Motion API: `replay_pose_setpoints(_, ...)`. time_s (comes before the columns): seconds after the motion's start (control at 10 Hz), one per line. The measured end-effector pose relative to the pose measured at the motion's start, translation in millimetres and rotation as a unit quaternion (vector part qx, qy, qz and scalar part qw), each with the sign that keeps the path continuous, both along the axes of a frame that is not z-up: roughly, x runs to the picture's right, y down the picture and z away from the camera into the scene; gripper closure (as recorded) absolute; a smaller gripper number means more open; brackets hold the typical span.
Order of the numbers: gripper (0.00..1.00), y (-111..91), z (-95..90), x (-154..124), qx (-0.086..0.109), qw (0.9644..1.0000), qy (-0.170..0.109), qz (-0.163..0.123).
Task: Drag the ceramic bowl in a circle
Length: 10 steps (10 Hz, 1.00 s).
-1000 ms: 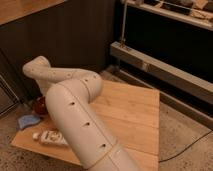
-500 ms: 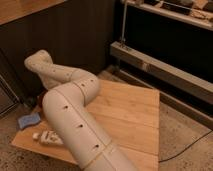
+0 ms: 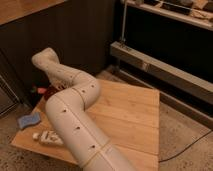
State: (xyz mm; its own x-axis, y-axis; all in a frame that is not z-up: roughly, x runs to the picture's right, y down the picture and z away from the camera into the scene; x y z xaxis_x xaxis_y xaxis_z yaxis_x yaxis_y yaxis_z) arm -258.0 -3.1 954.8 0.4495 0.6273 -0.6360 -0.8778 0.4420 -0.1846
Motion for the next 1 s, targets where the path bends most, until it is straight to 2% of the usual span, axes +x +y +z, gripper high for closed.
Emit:
replay_pose_setpoints(0.4, 1.00, -16.3, 13.0, 48.2, 0.010, 0.9987, 0.041, 0.028)
replay_pose_setpoints(1.0, 1.00, -33.9, 13.1, 122.6, 0.017, 0.9933, 0.105, 0.045)
